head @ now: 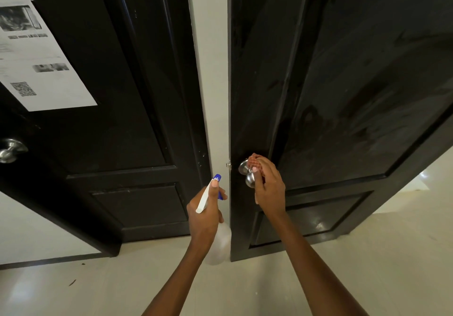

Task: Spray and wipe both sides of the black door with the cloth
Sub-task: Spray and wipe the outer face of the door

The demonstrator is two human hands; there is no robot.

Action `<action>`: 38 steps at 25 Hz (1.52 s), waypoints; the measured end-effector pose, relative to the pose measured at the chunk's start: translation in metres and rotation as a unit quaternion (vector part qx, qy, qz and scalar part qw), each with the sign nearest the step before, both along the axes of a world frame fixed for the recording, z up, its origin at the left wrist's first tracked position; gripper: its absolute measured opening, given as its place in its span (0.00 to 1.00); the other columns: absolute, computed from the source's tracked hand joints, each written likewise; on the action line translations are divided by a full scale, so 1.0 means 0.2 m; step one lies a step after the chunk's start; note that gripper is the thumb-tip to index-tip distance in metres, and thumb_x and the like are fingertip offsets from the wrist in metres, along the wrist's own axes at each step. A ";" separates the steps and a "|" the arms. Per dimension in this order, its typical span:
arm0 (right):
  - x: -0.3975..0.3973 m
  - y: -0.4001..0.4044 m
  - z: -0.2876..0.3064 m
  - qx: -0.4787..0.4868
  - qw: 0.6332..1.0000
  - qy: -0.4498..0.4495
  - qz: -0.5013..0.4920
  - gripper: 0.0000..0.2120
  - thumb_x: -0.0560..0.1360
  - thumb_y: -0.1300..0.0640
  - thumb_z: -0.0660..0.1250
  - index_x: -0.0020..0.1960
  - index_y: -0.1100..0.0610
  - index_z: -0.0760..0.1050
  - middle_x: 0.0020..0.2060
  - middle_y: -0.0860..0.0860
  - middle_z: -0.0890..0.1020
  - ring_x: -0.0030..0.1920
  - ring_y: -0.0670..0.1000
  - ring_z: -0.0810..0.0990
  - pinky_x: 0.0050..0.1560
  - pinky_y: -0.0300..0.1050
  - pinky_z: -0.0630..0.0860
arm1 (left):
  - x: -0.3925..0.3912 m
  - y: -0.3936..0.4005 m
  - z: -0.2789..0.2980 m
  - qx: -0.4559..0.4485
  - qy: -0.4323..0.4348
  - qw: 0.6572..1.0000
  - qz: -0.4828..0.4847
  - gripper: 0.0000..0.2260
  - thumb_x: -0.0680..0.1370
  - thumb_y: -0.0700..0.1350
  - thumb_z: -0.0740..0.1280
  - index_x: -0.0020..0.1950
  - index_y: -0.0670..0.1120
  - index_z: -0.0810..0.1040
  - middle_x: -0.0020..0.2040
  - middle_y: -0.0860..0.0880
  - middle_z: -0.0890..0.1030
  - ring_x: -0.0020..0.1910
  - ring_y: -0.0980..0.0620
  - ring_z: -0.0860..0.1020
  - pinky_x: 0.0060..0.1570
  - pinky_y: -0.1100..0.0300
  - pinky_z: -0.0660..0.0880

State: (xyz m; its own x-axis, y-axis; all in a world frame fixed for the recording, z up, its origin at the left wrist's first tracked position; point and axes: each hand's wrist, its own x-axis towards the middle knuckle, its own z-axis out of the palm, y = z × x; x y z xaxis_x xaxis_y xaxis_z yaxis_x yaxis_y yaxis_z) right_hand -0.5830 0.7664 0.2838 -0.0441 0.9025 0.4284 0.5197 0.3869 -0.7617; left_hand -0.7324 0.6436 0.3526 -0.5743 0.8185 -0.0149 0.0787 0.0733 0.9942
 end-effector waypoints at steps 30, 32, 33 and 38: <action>-0.07 -0.20 0.09 -0.046 0.988 0.130 -0.064 0.26 0.79 0.30 0.57 0.63 0.50 0.75 0.59 0.53 0.81 0.59 0.52 0.79 0.59 0.43 0.77 | -0.14 -0.15 -0.02 0.015 0.030 0.999 -0.001 0.22 0.76 0.62 0.60 0.42 0.46 0.81 0.37 0.49 0.83 0.36 0.45 0.81 0.42 0.52 0.81; -0.06 -0.16 0.00 0.031 0.994 -0.095 -0.042 0.23 0.80 0.38 0.63 0.72 0.46 0.70 0.72 0.55 0.73 0.73 0.59 0.69 0.69 0.52 0.70 | -0.14 -0.15 0.00 0.021 0.032 0.999 -0.008 0.21 0.76 0.62 0.59 0.41 0.48 0.81 0.37 0.51 0.83 0.35 0.45 0.81 0.38 0.56 0.81; -0.06 -0.14 -0.01 0.044 0.986 -0.158 -0.040 0.26 0.79 0.41 0.67 0.74 0.44 0.66 0.75 0.55 0.68 0.75 0.61 0.66 0.69 0.56 0.68 | -0.13 -0.15 0.01 0.023 0.030 0.999 -0.011 0.20 0.76 0.63 0.59 0.41 0.48 0.81 0.37 0.51 0.83 0.34 0.45 0.81 0.36 0.58 0.80; -0.09 -0.11 0.01 0.043 0.941 -0.326 -0.083 0.29 0.76 0.49 0.73 0.74 0.47 0.66 0.75 0.59 0.65 0.71 0.66 0.69 0.60 0.61 0.80 | -0.11 -0.16 0.03 0.033 0.029 0.999 -0.028 0.20 0.76 0.62 0.58 0.40 0.49 0.80 0.38 0.49 0.83 0.33 0.44 0.80 0.34 0.61 0.79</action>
